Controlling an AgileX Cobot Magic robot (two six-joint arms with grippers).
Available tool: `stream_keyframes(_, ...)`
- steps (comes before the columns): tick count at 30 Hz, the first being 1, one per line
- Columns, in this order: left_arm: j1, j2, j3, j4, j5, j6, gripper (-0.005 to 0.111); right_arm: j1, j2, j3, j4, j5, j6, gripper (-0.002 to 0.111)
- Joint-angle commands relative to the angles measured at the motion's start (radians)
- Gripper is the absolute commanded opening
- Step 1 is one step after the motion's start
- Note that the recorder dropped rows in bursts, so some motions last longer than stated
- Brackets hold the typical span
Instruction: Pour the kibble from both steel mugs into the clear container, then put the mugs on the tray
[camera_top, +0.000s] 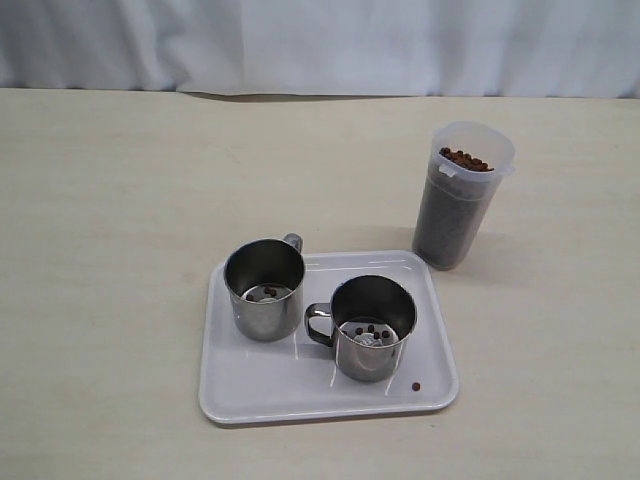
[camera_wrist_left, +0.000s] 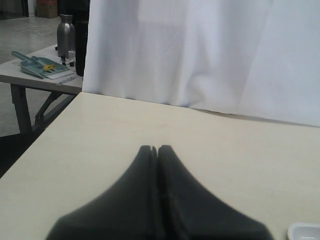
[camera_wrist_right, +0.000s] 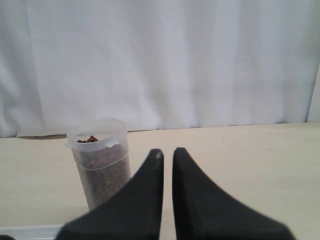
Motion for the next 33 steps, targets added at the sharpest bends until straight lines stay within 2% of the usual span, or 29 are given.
stream_keyframes(1, 0.005, -0.004, 0.003, 0.005, -0.002, 0.001, 0.0, -0.021, -0.004, 0.004, 0.025, -0.023, -0.057, 0.005)
stream_keyframes(5, 0.005, -0.004, 0.003, 0.005, -0.002, 0.001, 0.0, -0.054, -0.004, 0.004, 0.025, -0.046, -0.036, 0.005)
stream_keyframes(8, 0.005, -0.004, 0.003, 0.005, -0.002, 0.001, 0.0, -0.054, -0.004, 0.004, 0.025, -0.002, -0.036, 0.005)
stream_keyframes(33, 0.005, -0.004, 0.003, 0.005, -0.002, 0.001, 0.0, -0.054, -0.004, 0.004, 0.025, -0.002, -0.036, 0.005)
